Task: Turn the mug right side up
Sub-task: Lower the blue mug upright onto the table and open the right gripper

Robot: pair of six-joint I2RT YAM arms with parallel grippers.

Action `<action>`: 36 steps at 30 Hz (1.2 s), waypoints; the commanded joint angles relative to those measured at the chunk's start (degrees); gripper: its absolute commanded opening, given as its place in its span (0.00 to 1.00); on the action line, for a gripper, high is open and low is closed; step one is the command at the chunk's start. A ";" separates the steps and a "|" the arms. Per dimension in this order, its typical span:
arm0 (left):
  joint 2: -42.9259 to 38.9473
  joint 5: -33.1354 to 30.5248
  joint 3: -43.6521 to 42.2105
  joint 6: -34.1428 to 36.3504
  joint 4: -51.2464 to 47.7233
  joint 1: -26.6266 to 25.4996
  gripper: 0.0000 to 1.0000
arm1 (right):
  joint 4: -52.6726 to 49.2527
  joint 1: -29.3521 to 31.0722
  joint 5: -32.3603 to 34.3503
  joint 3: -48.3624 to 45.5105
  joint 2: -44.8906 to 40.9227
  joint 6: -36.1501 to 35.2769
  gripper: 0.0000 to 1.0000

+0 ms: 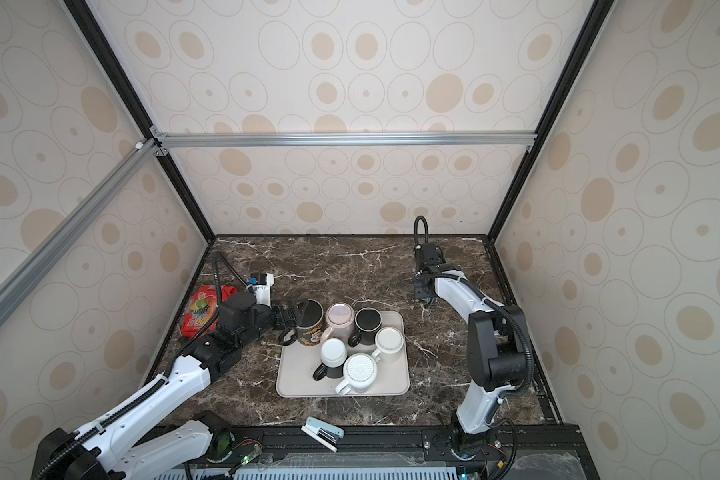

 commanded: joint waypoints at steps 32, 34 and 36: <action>1.61 -1.59 1.96 3.42 -3.72 0.61 1.00 | 0.64 -2.67 -0.88 -7.51 -13.06 5.51 0.46; 0.88 -2.39 3.06 4.12 -6.57 0.62 0.99 | -2.36 -2.10 -1.55 -7.30 -17.30 7.28 0.46; 0.60 -2.73 4.53 3.61 -11.32 0.57 0.98 | -4.29 -0.17 -3.32 -8.13 -22.12 7.87 0.46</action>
